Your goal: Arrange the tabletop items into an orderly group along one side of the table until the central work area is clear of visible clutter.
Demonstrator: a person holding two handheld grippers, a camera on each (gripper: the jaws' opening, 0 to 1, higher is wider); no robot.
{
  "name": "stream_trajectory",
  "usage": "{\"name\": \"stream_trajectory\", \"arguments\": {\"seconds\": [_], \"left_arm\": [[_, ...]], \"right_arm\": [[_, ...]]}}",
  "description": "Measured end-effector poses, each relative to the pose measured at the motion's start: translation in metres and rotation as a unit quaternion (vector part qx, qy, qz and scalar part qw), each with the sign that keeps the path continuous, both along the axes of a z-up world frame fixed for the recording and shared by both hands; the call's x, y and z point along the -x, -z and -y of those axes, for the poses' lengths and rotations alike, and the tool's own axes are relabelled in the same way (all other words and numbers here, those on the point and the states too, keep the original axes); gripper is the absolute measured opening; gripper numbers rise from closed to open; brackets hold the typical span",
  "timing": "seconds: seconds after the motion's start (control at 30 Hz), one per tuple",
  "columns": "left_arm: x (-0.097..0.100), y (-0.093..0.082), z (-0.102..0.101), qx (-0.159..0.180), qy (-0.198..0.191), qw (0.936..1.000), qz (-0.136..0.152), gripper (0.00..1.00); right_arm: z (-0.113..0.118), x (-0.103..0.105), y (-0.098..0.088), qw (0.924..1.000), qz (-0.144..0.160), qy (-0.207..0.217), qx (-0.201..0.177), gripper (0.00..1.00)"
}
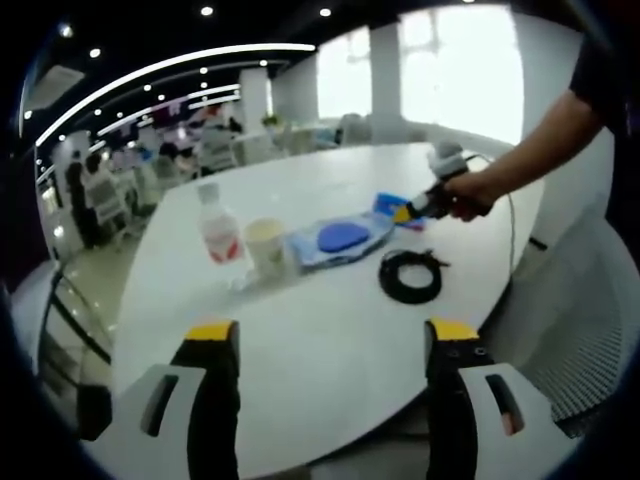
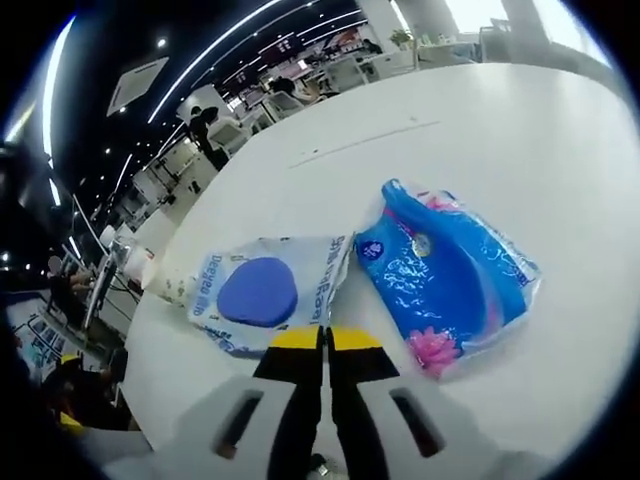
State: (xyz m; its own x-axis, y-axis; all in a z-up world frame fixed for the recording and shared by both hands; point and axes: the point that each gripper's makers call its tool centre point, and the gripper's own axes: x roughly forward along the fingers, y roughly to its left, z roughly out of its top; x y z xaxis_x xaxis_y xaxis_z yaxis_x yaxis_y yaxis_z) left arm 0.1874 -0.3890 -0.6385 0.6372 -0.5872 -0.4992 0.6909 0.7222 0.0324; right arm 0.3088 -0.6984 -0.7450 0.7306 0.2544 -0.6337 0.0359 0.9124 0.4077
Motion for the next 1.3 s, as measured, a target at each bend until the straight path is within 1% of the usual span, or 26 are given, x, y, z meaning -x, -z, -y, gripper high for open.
{"name": "stream_trajectory", "arguments": {"seconds": [0.2, 0.33, 0.5, 0.63, 0.87, 1.13, 1.2, 1.3], "left_arm": [[0.000, 0.000, 0.000, -0.001, 0.000, 1.0000, -0.001, 0.72], [0.000, 0.001, 0.000, -0.001, 0.000, 1.0000, -0.002, 0.72], [0.000, 0.001, -0.001, -0.001, -0.002, 1.0000, -0.002, 0.72], [-0.001, 0.001, -0.002, -0.002, -0.002, 1.0000, -0.001, 0.72], [-0.002, 0.001, -0.003, 0.000, -0.005, 1.0000, 0.000, 0.72], [-0.001, 0.000, -0.002, 0.000, -0.002, 1.0000, 0.000, 0.72], [0.000, 0.000, -0.001, 0.001, -0.002, 1.0000, 0.000, 0.72], [0.000, 0.000, -0.001, 0.002, -0.001, 1.0000, 0.000, 0.72]], "right_arm": [[0.012, -0.001, 0.003, 1.0000, -0.004, 0.002, 0.008, 0.01], [0.016, -0.003, 0.003, 0.9999, -0.005, 0.003, 0.014, 0.01], [0.015, -0.009, 0.003, 0.9998, -0.004, -0.001, 0.018, 0.01], [0.008, -0.010, 0.002, 0.9999, -0.003, -0.004, 0.016, 0.01], [-0.002, -0.006, 0.002, 0.9999, -0.004, -0.012, 0.011, 0.01], [0.001, -0.003, 0.003, 0.9999, -0.006, -0.011, 0.012, 0.02], [0.004, -0.004, 0.003, 0.9998, -0.004, -0.011, 0.018, 0.02], [0.008, -0.002, -0.001, 0.9997, 0.000, -0.013, 0.020, 0.04]]}}
